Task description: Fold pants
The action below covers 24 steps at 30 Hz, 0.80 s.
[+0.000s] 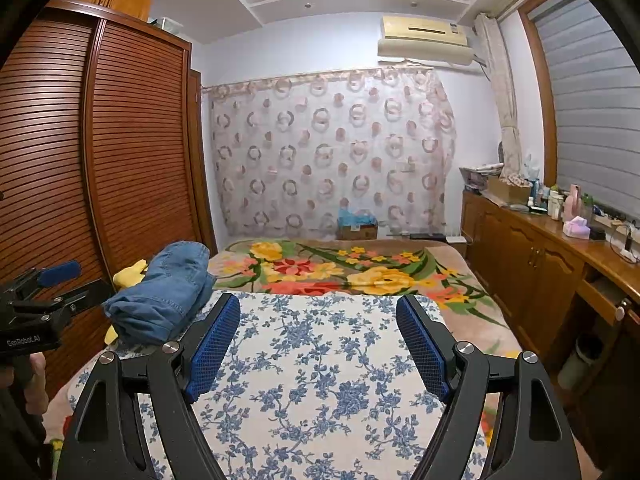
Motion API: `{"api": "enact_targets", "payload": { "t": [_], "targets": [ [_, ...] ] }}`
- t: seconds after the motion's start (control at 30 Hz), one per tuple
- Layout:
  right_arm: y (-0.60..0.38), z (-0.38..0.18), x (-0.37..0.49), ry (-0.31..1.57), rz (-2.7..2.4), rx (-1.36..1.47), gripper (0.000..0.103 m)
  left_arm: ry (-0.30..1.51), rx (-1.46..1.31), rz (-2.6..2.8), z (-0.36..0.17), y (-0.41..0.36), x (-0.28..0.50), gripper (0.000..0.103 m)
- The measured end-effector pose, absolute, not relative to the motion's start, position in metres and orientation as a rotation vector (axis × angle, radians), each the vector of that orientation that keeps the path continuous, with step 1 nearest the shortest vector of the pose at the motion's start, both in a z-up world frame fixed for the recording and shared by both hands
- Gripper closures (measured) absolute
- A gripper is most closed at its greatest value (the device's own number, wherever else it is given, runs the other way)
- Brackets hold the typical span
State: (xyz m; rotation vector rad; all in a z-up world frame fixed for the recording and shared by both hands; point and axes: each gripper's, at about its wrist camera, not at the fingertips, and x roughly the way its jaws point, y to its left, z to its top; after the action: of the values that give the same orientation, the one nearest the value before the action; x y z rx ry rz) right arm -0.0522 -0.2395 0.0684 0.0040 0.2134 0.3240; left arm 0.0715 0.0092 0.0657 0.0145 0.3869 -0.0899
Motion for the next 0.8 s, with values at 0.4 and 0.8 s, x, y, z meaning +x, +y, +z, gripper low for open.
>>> {"api": "enact_targets", "payload": {
  "t": [0.4,0.8],
  "targets": [
    [-0.2398,0.0677,-0.0523,0.212,0.324,0.003,0.021,0.387,0.013,-0.089,0.0656,0.0091,0.0706,0.007],
    [-0.2388,0.0673,-0.0525,0.213,0.324,0.003,0.021,0.387,0.013,-0.090,0.0648,0.0104,0.0710,0.007]
  ]
}}
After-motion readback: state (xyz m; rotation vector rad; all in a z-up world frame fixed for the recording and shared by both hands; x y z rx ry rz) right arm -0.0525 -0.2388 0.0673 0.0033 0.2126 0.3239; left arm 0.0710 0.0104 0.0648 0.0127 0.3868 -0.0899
